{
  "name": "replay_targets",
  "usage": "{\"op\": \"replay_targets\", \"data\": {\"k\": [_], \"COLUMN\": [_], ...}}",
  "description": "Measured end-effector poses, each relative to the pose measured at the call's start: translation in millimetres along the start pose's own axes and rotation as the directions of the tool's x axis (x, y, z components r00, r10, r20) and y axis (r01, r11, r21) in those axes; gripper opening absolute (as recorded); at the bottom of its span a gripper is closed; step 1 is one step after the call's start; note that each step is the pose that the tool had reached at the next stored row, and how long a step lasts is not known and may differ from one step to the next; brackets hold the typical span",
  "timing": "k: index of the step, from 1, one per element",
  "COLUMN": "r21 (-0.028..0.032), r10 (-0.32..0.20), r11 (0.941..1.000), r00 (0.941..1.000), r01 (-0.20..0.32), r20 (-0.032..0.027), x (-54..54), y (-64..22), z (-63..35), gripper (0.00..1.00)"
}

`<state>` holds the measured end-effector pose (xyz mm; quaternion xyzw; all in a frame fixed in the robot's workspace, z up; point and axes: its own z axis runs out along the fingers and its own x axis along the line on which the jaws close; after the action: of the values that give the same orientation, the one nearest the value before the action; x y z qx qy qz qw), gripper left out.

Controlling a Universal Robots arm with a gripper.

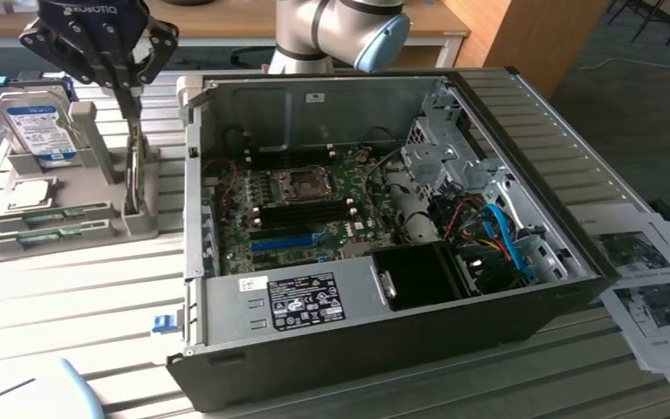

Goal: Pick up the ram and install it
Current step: 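Reach for the ram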

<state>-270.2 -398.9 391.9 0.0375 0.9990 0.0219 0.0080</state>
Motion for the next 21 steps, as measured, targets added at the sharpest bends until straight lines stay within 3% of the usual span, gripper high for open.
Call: {"op": "replay_targets", "data": {"k": [21], "r21": [0.0001], "r10": [0.000], "r11": [1.0000], "r00": [1.0000], "r01": [0.000], "r20": [-0.0006], "x": [42.3], "y": [-3.2], "z": [-0.5], "gripper": [0.09]}}
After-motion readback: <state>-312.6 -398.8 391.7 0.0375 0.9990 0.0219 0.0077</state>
